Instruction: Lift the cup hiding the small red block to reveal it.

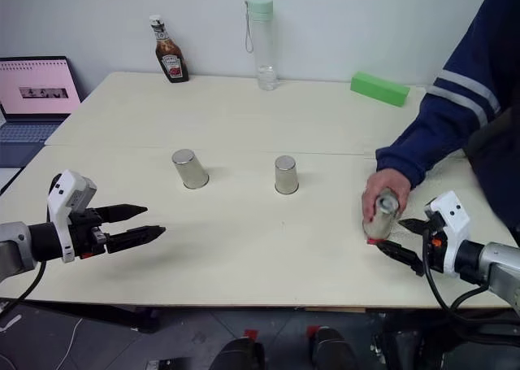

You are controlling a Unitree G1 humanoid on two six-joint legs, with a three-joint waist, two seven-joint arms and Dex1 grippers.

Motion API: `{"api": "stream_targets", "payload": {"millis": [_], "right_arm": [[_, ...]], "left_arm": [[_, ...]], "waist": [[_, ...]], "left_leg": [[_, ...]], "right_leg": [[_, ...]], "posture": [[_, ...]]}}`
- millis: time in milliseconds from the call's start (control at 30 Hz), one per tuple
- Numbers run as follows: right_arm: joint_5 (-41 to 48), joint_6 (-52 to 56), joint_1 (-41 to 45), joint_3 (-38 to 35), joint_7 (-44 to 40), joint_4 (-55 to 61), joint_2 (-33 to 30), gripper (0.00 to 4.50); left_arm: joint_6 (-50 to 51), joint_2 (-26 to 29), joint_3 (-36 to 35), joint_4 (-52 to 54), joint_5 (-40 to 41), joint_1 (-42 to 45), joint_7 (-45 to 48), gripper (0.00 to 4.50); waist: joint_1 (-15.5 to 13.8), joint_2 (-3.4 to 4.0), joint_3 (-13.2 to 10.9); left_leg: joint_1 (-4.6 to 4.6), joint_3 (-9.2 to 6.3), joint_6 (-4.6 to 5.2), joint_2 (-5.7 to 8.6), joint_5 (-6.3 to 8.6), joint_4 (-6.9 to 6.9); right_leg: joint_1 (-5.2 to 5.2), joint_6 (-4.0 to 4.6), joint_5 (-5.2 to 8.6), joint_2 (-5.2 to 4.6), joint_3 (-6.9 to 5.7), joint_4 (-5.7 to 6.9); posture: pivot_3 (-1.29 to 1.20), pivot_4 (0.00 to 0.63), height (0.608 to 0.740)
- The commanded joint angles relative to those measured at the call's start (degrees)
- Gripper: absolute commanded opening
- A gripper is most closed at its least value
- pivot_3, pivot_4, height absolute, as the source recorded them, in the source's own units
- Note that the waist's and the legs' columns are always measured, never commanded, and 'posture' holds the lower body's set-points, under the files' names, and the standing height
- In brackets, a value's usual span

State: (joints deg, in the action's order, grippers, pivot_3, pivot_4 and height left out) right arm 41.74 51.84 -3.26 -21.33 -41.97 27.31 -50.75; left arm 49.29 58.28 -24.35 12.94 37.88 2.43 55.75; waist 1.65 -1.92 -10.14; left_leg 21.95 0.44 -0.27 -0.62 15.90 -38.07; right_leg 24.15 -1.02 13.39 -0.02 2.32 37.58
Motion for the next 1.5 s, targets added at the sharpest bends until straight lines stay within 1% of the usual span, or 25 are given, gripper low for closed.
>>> {"api": "stream_targets", "payload": {"millis": [33,433,1500], "right_arm": [[1.0,0.0,0.7,-0.9,0.3,1.6,0.2,4.50],[0.5,-0.4,1.4,-0.6,0.0,0.9,-0.1,4.50],[-0.4,-1.1,2.7,1.1,-0.1,-0.1,0.1,4.50]], "left_arm": [[-1.7,0.5,-0.6,0.1,-0.4,0.4,0.6,4.47],[-3.6,0.3,0.4,-1.8,-1.3,2.0,1.0,4.47],[-6.0,0.5,0.8,-3.4,-2.6,2.1,2.2,4.47]], "waist": [[0.0,0.00,0.0],[0.0,0.00,0.0],[0.0,0.00,0.0]], "left_leg": [[0.00,0.00,0.00,0.00,0.00,0.00],[0.00,0.00,0.00,0.00,0.00,0.00],[0.00,0.00,0.00,0.00,0.00,-0.01]], "right_leg": [[0.00,0.00,0.00,0.00,0.00,0.00],[0.00,0.00,0.00,0.00,0.00,0.01],[0.00,-0.02,-0.01,0.00,0.00,0.02]], "posture": [[0.00,0.150,0.740],[0.00,0.150,0.740],[0.00,0.150,0.740]]}}
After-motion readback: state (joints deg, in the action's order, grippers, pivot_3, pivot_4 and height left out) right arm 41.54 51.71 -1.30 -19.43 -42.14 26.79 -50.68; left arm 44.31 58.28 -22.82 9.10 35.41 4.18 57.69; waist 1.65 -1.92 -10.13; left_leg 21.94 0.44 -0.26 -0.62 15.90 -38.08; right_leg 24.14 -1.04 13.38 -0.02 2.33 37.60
